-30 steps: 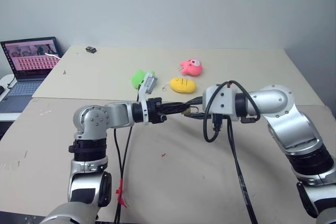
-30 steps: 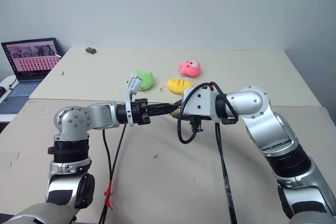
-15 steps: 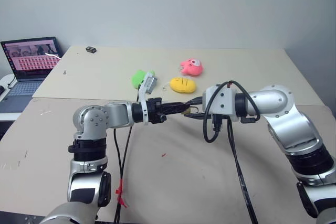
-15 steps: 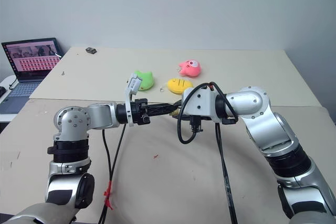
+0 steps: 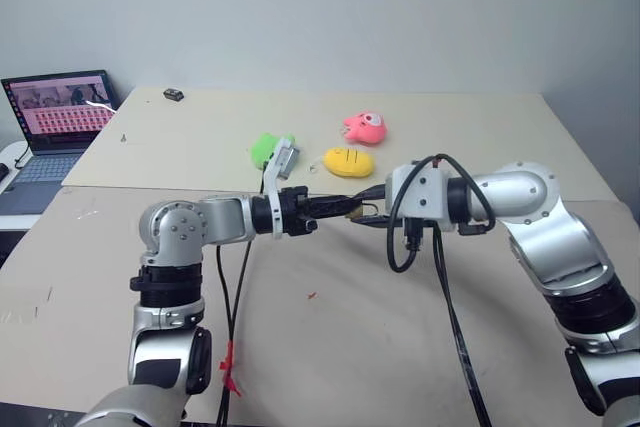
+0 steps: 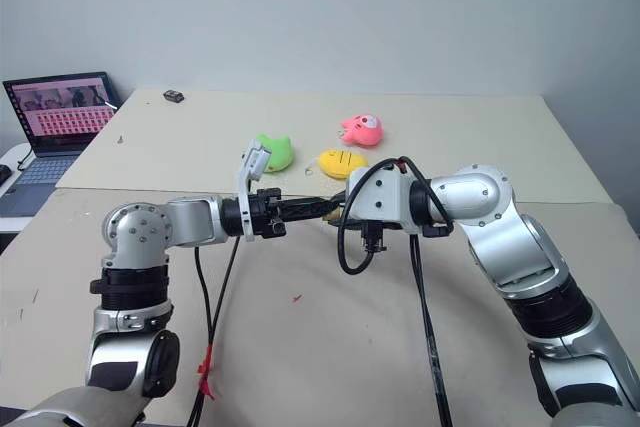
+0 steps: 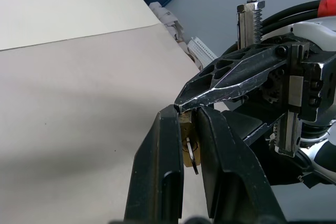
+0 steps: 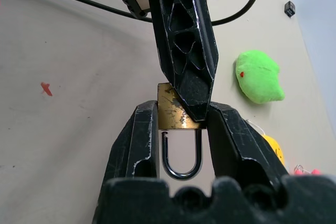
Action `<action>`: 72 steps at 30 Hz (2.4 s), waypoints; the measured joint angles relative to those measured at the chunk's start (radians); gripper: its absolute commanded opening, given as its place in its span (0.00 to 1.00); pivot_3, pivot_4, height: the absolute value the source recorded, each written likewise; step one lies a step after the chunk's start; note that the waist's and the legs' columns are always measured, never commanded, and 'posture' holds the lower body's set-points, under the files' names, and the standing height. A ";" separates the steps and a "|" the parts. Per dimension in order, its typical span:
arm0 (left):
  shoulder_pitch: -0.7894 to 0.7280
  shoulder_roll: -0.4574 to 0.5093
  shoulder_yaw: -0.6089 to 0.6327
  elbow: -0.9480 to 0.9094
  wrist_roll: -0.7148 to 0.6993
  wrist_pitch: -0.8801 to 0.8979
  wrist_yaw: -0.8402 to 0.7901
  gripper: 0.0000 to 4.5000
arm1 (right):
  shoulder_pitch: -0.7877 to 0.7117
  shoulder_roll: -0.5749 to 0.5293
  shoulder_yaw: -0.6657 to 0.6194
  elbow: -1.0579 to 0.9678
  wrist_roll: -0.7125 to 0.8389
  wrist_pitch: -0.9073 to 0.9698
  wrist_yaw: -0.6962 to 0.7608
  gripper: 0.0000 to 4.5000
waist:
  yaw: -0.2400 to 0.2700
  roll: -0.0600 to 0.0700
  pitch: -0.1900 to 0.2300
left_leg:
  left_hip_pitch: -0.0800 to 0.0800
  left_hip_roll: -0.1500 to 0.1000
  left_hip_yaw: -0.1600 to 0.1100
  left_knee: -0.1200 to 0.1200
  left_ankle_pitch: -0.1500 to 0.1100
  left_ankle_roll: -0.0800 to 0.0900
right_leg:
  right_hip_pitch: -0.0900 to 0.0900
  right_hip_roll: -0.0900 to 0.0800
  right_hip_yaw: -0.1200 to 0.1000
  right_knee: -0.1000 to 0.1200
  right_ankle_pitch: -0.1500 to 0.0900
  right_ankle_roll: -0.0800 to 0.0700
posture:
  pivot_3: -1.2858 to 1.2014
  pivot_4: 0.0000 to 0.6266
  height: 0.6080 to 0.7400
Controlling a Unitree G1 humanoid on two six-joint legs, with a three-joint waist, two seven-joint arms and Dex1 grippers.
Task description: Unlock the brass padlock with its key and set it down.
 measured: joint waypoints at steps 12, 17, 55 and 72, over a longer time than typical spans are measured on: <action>0.011 0.015 -0.010 0.003 0.004 0.032 0.004 0.70 | 0.000 -0.007 -0.005 0.006 -0.001 0.000 0.000 0.20 | 0.000 0.000 0.000 | 0.000 -0.001 -0.001 0.000 0.000 0.000 | 0.000 0.000 0.000 0.000 0.000 0.000 | 0.52 0.24 0.37; 0.011 0.002 0.001 0.014 0.004 0.034 0.012 0.59 | 0.000 -0.007 -0.005 0.006 -0.001 0.000 0.000 0.20 | 0.000 0.000 0.000 | 0.000 -0.001 -0.001 0.000 0.000 0.000 | 0.000 0.000 0.000 0.000 0.000 0.000 | 0.52 0.24 0.37; -0.001 -0.030 0.031 0.039 -0.033 0.052 0.061 0.01 | -0.021 -0.065 -0.095 0.007 0.091 0.086 0.019 0.52 | 0.001 0.000 0.000 | -0.001 -0.003 -0.004 -0.004 0.003 -0.005 | 0.000 -0.001 0.000 -0.001 0.000 0.000 | 0.52 0.24 0.37; -0.042 -0.030 0.046 0.040 -0.041 0.073 0.074 0.01 | 0.046 -0.070 -0.083 0.040 0.070 0.041 -0.004 0.36 | -0.001 -0.001 0.000 | -0.001 -0.003 -0.005 -0.004 0.004 -0.006 | 0.000 -0.001 0.000 -0.001 0.000 0.000 | 0.52 0.24 0.37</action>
